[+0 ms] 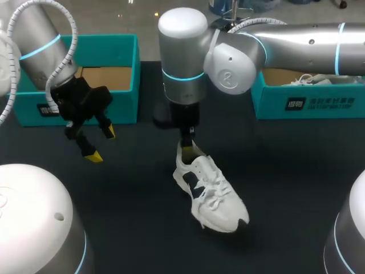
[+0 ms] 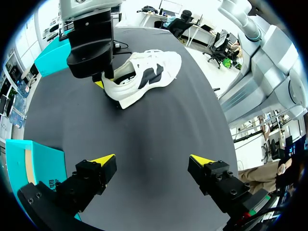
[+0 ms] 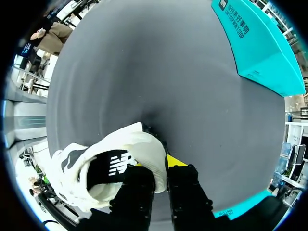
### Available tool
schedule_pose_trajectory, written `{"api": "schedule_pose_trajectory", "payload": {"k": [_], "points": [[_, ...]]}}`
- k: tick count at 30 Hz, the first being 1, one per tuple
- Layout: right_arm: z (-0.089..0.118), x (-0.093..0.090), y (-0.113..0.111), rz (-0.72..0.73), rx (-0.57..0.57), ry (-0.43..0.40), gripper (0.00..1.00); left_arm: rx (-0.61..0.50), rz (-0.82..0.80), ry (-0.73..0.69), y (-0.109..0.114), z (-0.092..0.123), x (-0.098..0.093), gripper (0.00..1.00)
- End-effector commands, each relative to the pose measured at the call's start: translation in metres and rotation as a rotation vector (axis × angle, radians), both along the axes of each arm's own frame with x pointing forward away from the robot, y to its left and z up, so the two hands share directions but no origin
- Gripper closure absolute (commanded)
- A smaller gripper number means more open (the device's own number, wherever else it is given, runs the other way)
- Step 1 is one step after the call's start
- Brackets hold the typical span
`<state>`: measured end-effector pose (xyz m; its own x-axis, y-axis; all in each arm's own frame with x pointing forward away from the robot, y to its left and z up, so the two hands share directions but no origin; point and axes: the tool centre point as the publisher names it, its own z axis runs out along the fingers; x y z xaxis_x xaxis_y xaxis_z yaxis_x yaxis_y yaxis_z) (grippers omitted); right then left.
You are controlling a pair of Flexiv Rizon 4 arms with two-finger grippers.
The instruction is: Take the shoe out of the shoebox, open the shoe tongue, remove and reinsert the insole, then place the shoe into the shoebox
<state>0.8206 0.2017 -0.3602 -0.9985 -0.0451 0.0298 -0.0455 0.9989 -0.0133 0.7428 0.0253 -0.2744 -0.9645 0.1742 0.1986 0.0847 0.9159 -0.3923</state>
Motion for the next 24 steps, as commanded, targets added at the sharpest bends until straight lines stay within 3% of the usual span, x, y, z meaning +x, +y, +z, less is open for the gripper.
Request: {"api": "schedule_pose_trajectory", "payload": {"k": [1, 8, 11, 16, 20, 24], "points": [[0.033, -0.008, -0.010, -0.025, -0.009, -0.039, 1.00, 0.002, -0.001, 0.000, 0.000, 0.000, 0.000, 0.00], [0.119, 0.008, -0.033, -0.045, -0.029, -0.120, 1.00, 0.002, -0.001, 0.000, 0.000, 0.000, 0.000, 0.00], [0.169, 0.022, -0.044, -0.037, -0.057, -0.181, 1.00, 0.002, -0.001, 0.000, 0.000, 0.000, 0.000, 0.00], [0.233, 0.040, -0.051, -0.026, -0.108, -0.237, 1.00, 0.002, -0.001, 0.000, 0.000, 0.000, 0.000, 0.00], [0.256, 0.050, -0.045, 0.003, -0.126, -0.237, 1.00, 0.002, -0.001, 0.000, 0.000, 0.000, 0.000, 0.00], [0.258, 0.054, -0.039, 0.016, -0.142, -0.213, 1.00, 0.002, -0.001, 0.000, 0.000, 0.000, 0.000, 0.00]]}}
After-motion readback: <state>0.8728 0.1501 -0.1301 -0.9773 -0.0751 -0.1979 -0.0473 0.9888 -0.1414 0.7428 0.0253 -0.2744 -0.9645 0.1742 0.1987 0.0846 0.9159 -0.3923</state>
